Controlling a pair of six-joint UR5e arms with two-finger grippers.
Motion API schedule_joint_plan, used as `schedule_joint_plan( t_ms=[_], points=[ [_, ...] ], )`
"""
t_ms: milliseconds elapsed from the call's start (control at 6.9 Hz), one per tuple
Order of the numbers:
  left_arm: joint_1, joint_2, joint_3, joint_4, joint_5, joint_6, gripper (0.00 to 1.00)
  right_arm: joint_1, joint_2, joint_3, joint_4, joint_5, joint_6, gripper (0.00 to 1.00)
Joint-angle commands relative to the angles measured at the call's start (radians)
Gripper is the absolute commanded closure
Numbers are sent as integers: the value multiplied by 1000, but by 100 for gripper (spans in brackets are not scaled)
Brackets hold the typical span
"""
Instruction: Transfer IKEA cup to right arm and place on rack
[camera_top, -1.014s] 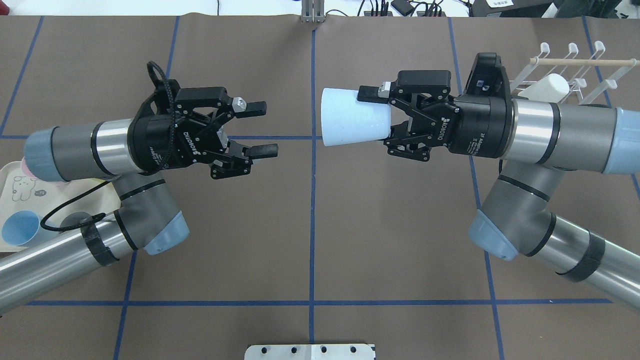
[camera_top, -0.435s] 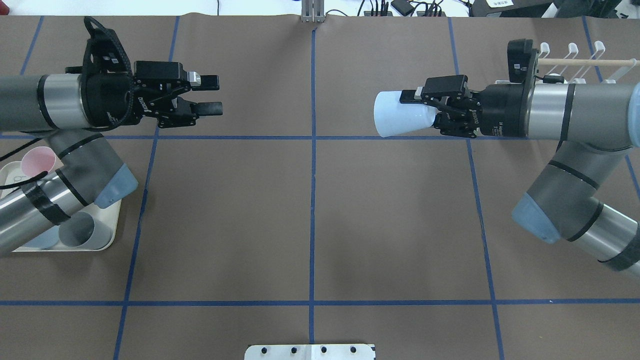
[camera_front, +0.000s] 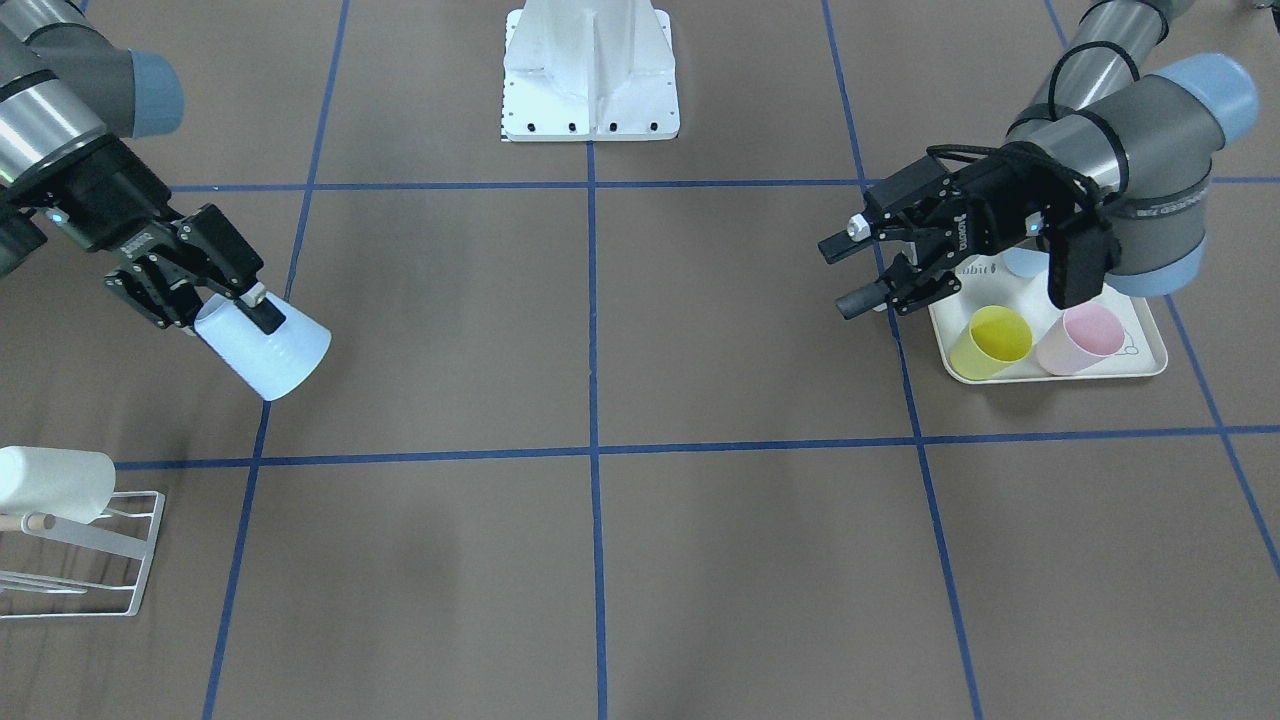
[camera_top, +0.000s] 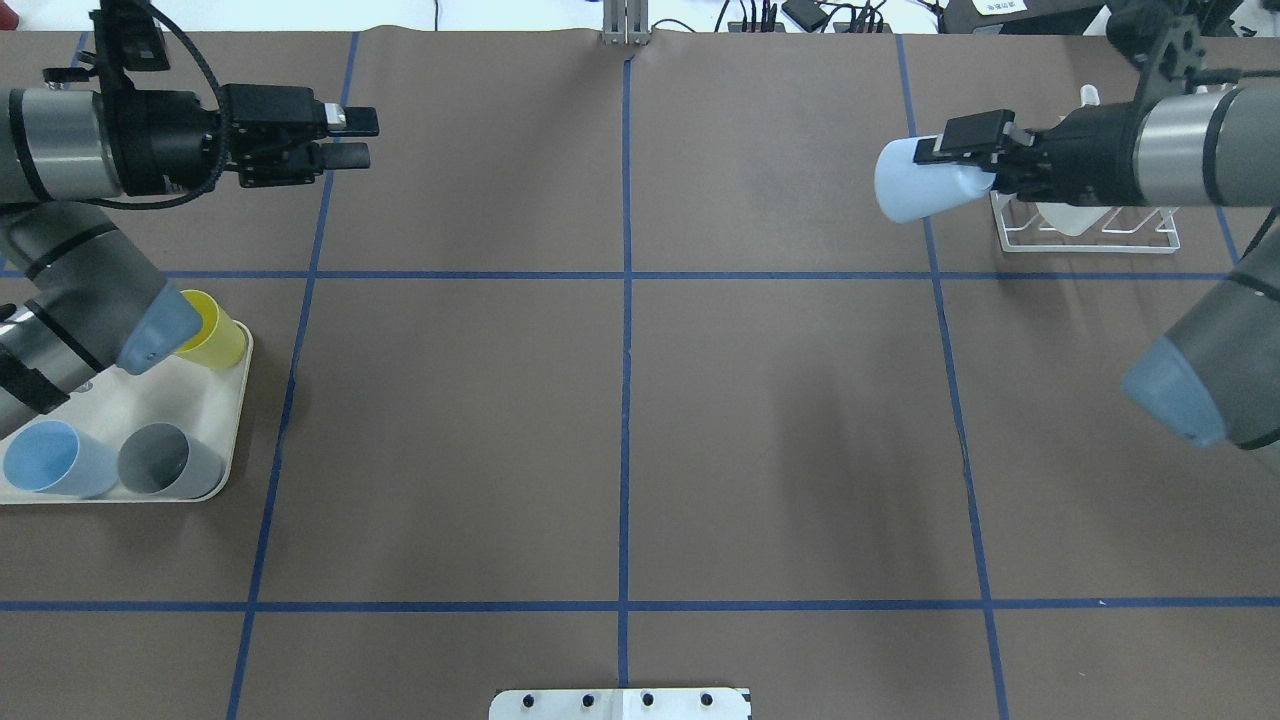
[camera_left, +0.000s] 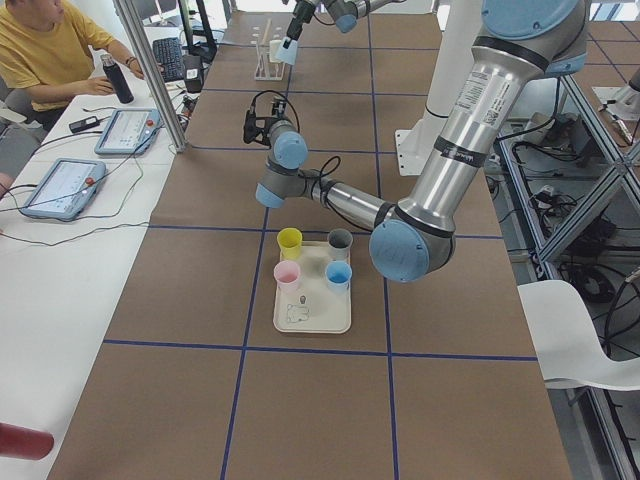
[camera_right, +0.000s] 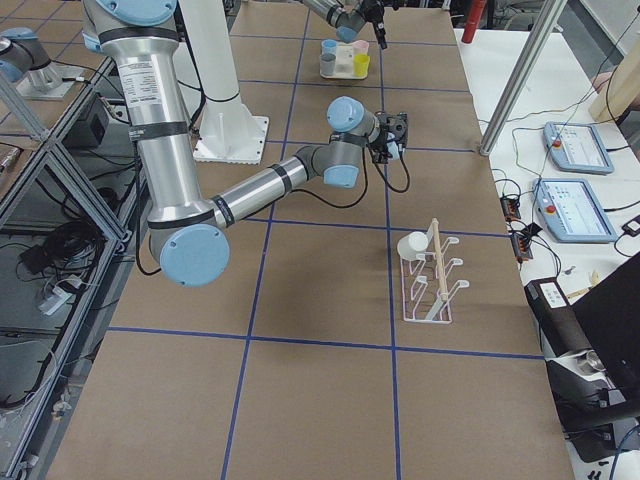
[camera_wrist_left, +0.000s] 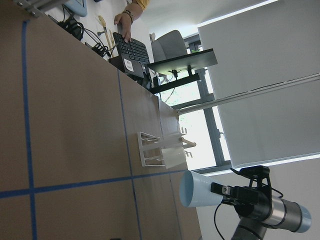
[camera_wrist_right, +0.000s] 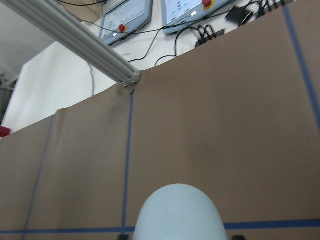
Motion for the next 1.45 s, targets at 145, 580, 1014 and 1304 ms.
schedule_joint_plan(
  t_ms=[145, 580, 1014, 1304],
  points=[
    [-193, 103, -6, 163, -114, 384, 22, 207, 2, 75, -543, 123, -507, 100],
    [-270, 194, -38, 229, -116, 525, 22, 353, 27, -88, -768, 216, -792, 100],
    [-264, 250, -101, 231, -118, 525, 22, 368, 160, -360, -766, 334, -837, 100],
    [-261, 248, -101, 238, -118, 525, 22, 368, 159, -364, -768, 372, -837, 100]
  ],
)
